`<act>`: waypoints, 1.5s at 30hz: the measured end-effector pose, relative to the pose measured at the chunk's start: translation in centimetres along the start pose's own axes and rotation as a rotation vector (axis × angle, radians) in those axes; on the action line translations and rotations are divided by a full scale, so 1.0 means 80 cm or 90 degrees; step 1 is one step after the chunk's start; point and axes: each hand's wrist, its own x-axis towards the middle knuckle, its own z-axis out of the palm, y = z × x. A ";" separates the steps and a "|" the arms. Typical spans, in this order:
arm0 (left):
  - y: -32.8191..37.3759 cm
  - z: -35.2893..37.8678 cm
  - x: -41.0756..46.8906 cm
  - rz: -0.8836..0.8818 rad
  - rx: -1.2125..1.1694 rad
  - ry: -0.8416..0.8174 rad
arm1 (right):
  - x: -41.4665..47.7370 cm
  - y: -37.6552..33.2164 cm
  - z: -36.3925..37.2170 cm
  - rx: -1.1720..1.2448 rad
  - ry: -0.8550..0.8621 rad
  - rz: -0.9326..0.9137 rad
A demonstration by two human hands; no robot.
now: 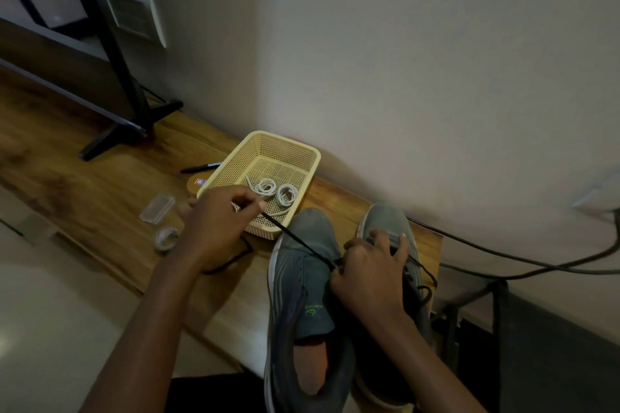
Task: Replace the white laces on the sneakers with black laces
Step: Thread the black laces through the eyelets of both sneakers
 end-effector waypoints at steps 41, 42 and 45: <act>0.022 0.003 0.004 -0.037 0.024 0.259 | 0.061 0.099 -0.017 0.417 0.186 0.416; 0.027 0.008 0.004 -0.021 0.034 0.235 | 0.060 0.098 -0.024 0.442 0.151 0.408; 0.049 0.032 -0.002 0.039 0.037 0.146 | 0.049 0.084 -0.049 0.479 0.123 0.279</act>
